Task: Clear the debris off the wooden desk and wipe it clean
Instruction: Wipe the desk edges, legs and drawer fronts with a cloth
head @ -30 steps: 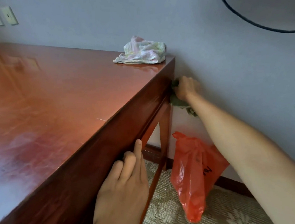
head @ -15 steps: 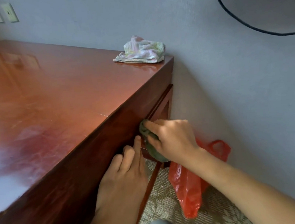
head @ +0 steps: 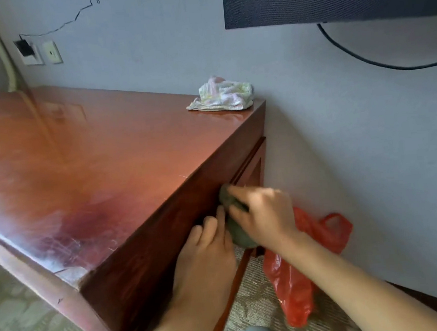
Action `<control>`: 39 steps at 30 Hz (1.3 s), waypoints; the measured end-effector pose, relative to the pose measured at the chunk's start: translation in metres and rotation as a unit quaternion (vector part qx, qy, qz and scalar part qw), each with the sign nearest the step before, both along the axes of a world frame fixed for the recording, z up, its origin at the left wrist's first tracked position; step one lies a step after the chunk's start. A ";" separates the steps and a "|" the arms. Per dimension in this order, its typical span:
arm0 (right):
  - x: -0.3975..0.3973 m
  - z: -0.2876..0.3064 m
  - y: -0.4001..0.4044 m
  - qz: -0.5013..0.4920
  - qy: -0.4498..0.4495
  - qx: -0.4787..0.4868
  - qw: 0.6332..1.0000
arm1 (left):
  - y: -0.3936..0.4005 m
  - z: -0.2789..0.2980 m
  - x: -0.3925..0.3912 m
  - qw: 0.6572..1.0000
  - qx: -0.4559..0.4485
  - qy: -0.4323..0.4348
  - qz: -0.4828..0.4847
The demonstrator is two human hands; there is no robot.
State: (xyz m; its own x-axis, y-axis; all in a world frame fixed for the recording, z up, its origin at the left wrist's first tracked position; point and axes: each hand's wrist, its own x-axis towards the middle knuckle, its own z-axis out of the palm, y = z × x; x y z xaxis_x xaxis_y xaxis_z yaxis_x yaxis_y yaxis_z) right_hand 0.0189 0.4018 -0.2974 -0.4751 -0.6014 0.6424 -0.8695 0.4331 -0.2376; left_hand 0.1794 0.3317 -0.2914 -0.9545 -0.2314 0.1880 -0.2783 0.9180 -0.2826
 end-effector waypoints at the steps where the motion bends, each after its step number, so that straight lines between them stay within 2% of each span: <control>1: 0.011 -0.005 0.004 0.026 0.014 -0.015 0.999 | 0.002 0.002 0.003 1.000 0.003 -0.003 -0.009; 2: 0.014 -0.007 0.004 0.029 0.013 -0.029 0.999 | 0.002 0.003 0.008 1.000 0.008 0.005 -0.017; 5: -0.020 0.005 -0.014 -0.046 -0.092 -0.038 0.994 | 0.011 0.031 0.032 0.998 0.030 0.018 -0.056; 8: -0.063 0.028 -0.030 -0.130 -0.153 -0.008 0.980 | 0.010 0.068 0.054 0.985 -0.021 0.073 -0.153; 11: -0.061 0.031 -0.027 -0.126 -0.166 -0.021 0.978 | -0.002 0.113 0.055 0.970 -0.066 0.102 -0.211; 13: -0.038 0.022 -0.022 -0.102 -0.143 -0.036 0.984 | -0.019 0.137 0.038 0.981 -0.050 0.059 -0.176; 15: -0.007 0.009 -0.016 -0.049 -0.059 -0.082 0.994 | -0.048 0.142 0.012 0.993 0.011 -0.037 -0.107; 18: 0.013 -0.001 -0.012 -0.017 -0.003 -0.127 0.992 | -0.075 0.138 -0.012 0.987 0.090 -0.119 -0.063; 20: -0.004 0.002 -0.018 -0.052 -0.065 -0.128 0.988 | -0.081 0.134 -0.014 0.981 0.136 -0.121 -0.068; 22: -0.035 0.011 -0.028 -0.097 -0.164 -0.129 0.973 | -0.081 0.133 -0.011 0.979 0.146 -0.123 -0.074; 25: -0.054 0.025 -0.037 -0.105 -0.259 -0.193 0.941 | -0.082 0.137 -0.011 0.973 0.171 -0.132 -0.078; 28: -0.017 0.008 -0.028 -0.021 -0.277 -0.243 0.929 | -0.087 0.139 -0.013 0.968 0.196 -0.126 -0.090; 30: 0.005 -0.018 -0.023 0.015 -0.250 -0.224 0.942 | -0.091 0.140 -0.014 0.969 0.189 -0.121 -0.102; 32: 0.003 -0.038 -0.030 0.001 -0.241 -0.166 0.956 | -0.096 0.140 -0.018 0.968 0.189 -0.124 -0.108; 33: 0.000 -0.040 -0.034 -0.004 -0.265 -0.158 0.951 | -0.098 0.141 -0.020 0.966 0.200 -0.122 -0.109; 35: 0.001 -0.042 -0.044 0.009 -0.283 -0.187 0.941 | -0.101 0.142 -0.026 0.964 0.213 -0.116 -0.111; 37: -0.006 -0.030 -0.045 -0.016 -0.222 -0.190 0.956 | -0.104 0.141 -0.032 0.964 0.218 -0.117 -0.103; 39: -0.032 -0.016 -0.047 -0.035 -0.226 -0.221 0.948 | -0.105 0.140 -0.034 0.965 0.220 -0.109 -0.095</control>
